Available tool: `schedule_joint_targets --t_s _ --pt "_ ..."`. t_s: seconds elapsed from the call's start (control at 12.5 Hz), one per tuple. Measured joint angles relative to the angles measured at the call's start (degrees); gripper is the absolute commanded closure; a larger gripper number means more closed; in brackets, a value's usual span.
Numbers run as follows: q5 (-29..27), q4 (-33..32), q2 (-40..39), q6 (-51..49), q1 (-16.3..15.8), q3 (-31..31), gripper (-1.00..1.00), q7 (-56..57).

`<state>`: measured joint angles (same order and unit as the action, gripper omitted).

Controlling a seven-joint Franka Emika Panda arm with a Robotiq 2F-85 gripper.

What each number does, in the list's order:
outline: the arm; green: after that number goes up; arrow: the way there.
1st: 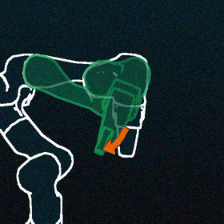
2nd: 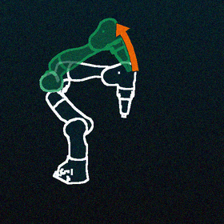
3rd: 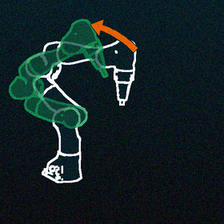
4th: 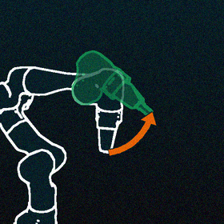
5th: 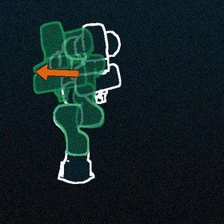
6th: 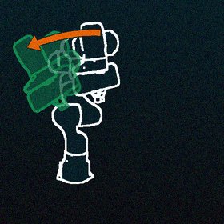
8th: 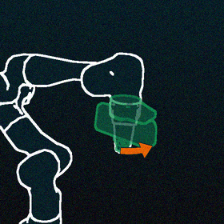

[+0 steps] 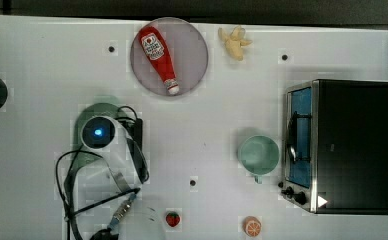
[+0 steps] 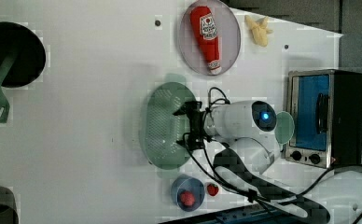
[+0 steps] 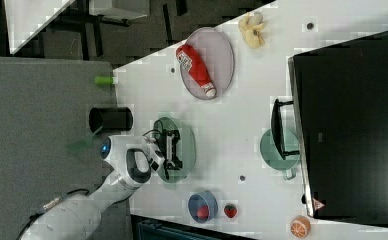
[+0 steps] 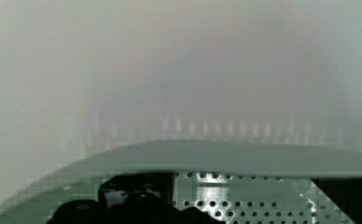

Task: Drag strainer left to right.

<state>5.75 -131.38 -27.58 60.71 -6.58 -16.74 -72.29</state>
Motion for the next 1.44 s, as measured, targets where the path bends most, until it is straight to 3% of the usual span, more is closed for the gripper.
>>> schedule_joint_targets --t_s 0.32,0.8,1.44 --pt "-0.36 -3.47 2.62 -0.06 2.47 4.19 -1.00 2.41" --pt "-1.34 -4.81 5.15 1.73 4.01 14.29 -1.00 13.26" --pt "-1.47 -4.25 4.55 3.47 6.42 23.20 -1.00 22.55"
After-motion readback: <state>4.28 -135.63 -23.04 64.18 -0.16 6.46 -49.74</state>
